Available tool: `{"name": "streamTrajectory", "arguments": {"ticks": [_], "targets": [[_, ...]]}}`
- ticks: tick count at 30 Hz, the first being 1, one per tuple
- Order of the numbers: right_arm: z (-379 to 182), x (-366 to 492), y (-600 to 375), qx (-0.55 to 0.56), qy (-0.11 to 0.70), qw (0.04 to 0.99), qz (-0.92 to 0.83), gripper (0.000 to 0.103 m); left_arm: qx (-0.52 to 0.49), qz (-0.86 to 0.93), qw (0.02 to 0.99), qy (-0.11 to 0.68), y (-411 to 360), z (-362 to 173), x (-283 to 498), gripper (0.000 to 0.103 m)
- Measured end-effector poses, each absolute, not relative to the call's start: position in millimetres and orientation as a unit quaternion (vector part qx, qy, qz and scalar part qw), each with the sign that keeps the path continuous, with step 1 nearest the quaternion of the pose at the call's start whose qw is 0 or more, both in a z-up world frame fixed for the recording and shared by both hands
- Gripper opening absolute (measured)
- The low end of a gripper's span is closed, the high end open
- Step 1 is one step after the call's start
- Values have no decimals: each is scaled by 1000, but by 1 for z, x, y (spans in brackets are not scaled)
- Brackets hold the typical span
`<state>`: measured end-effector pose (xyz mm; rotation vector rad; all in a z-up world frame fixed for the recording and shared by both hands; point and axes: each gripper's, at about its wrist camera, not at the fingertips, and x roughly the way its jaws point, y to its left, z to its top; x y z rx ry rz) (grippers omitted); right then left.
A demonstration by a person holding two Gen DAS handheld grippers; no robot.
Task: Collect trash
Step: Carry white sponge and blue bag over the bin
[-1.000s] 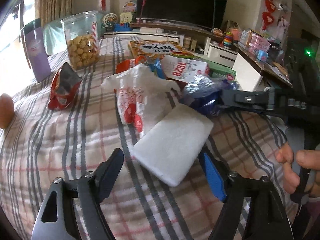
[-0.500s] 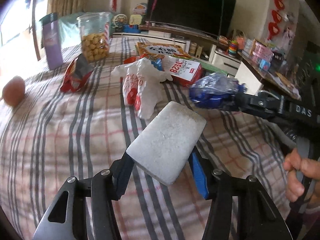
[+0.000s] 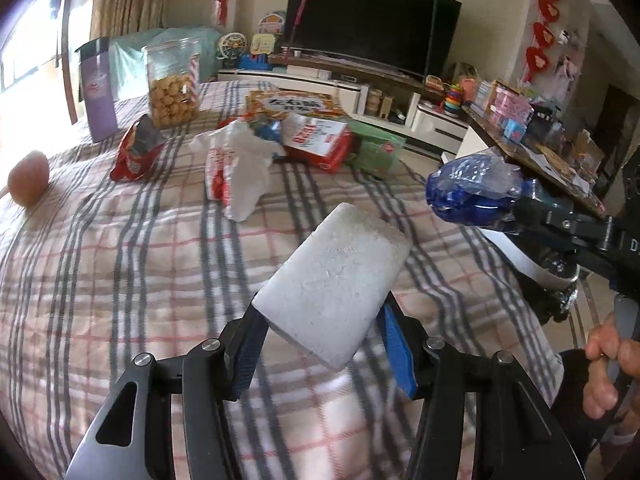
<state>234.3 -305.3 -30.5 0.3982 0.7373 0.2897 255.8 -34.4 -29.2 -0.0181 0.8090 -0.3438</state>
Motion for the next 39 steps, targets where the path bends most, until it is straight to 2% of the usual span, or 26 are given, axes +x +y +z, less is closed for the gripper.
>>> {"name": "streamTrajectory", "arguments": {"ticks": [39], "targets": [[-19, 172, -414, 211, 332, 918, 43, 48, 50, -255, 889, 376, -143, -5, 256, 54]]}}
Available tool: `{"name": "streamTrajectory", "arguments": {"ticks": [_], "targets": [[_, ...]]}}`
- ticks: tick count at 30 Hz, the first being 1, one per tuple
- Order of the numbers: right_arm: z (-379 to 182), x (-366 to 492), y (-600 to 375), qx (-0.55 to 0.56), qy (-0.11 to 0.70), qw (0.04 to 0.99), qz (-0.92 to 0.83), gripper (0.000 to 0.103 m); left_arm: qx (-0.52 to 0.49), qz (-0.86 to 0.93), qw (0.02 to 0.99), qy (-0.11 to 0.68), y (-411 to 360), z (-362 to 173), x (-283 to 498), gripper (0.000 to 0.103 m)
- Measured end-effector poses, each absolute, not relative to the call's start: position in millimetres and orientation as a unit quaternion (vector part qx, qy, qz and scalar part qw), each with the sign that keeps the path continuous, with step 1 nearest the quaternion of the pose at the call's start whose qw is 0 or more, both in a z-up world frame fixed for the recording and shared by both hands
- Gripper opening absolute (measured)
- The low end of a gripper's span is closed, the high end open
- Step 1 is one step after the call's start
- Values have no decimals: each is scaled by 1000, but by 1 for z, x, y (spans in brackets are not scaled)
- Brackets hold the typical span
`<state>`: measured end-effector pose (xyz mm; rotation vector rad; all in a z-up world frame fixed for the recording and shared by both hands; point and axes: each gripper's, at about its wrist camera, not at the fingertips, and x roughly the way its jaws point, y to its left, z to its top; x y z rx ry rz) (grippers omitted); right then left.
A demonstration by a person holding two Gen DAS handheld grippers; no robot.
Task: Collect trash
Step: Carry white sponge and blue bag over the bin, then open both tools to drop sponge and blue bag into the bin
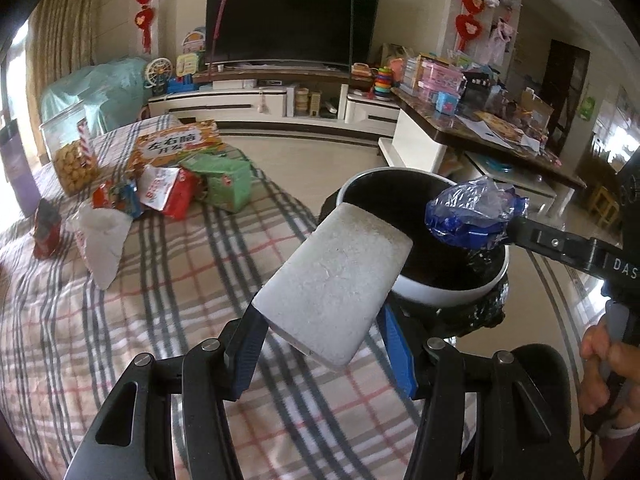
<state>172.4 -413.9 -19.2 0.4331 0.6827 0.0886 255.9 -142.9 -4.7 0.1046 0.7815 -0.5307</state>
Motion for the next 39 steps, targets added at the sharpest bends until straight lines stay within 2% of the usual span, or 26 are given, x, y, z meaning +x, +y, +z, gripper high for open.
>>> {"name": "streamTrajectory", "arguments": {"ticks": [39], "targets": [[-33, 201, -444, 151, 380, 912, 1, 53, 98, -283, 872, 386, -228, -14, 295, 57]]}}
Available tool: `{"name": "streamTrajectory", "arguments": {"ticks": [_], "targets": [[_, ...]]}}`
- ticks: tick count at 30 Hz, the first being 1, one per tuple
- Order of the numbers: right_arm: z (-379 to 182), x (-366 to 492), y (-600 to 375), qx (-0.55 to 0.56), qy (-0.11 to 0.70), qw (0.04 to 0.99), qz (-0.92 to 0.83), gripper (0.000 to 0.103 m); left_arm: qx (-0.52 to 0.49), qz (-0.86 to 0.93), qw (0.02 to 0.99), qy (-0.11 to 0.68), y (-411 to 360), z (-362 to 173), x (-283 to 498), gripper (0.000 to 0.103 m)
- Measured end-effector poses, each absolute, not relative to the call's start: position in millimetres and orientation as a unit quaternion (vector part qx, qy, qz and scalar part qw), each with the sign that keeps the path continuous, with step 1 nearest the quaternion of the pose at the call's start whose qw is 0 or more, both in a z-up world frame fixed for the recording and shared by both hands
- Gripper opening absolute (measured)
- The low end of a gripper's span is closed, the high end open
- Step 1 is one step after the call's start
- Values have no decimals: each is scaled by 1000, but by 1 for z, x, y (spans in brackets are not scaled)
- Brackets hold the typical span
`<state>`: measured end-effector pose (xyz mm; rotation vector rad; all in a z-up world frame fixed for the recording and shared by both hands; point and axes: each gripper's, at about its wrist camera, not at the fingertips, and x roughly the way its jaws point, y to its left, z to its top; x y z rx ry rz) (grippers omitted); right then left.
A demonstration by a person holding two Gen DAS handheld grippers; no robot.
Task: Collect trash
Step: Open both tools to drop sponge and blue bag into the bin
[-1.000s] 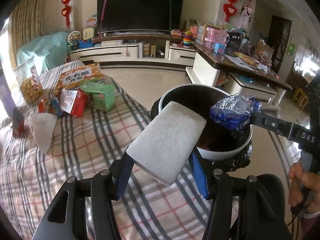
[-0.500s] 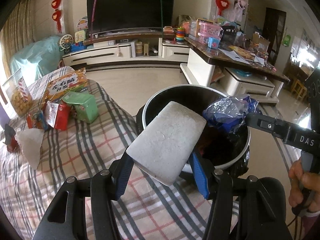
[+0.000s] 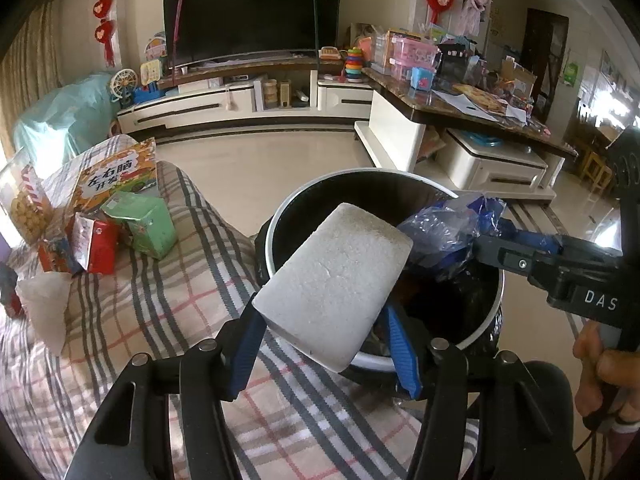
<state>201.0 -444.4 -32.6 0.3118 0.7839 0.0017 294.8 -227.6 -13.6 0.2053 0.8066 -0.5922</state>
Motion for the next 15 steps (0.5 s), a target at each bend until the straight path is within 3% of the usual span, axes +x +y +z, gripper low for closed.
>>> {"name": "streamTrajectory", "arguments": {"ticks": [15], "targets": [[-30, 204, -446, 161, 376, 912, 1, 75, 78, -277, 880, 378, -217, -12, 294, 67]]}}
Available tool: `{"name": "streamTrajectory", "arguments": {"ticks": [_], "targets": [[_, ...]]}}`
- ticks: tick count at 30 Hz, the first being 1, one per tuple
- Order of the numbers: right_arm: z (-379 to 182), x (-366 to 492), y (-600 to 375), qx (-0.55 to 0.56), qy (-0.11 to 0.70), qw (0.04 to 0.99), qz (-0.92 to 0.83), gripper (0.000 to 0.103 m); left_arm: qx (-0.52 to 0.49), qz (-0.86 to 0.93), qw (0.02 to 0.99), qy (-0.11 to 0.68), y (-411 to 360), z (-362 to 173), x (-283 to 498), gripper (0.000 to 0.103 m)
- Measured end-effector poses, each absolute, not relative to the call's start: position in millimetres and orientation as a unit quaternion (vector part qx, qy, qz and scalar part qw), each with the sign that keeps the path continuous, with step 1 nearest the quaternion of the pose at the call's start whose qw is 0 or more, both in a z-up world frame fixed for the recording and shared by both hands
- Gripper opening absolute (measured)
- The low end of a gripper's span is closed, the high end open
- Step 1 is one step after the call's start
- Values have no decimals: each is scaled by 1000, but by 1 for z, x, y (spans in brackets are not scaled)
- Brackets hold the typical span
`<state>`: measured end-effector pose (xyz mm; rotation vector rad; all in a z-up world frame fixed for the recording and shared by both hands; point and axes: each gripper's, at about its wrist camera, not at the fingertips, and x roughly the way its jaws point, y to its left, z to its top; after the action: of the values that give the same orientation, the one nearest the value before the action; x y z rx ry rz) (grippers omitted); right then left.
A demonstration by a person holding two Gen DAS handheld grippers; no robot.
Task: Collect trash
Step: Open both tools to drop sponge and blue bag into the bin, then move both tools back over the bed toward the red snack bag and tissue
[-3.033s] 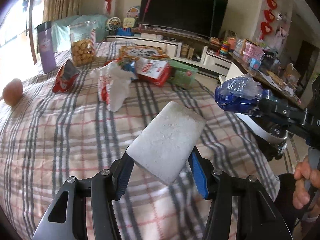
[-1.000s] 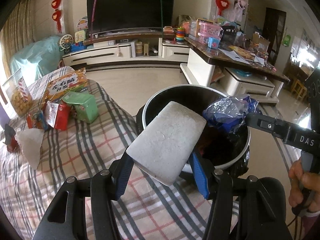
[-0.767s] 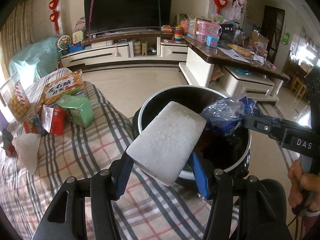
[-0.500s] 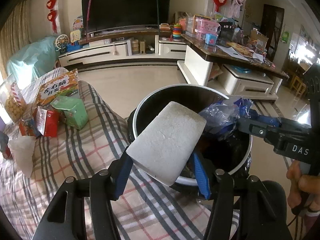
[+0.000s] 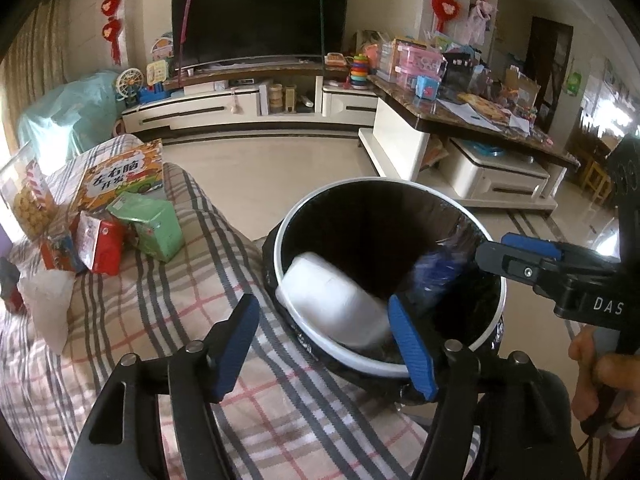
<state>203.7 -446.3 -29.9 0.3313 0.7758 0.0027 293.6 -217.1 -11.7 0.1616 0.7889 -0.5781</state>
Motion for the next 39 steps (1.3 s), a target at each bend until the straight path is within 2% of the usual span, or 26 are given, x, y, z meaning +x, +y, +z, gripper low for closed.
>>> {"name": "streamTrajectory", "arguments": {"ticks": [6, 12, 18, 39], "targets": [[-24, 199, -439, 165, 368, 915, 3, 77, 56, -269, 886, 375, -197, -9, 287, 67], [-15, 195, -423, 178, 352, 919, 19, 85, 29, -248, 891, 380, -162, -14, 278, 68], [-14, 198, -393, 191, 350, 916, 52, 89, 10, -218, 895, 389, -121, -23, 265, 68], [-32, 233, -284, 164, 383, 898, 138, 89, -52, -120, 905, 405, -11, -35, 251, 68]]}}
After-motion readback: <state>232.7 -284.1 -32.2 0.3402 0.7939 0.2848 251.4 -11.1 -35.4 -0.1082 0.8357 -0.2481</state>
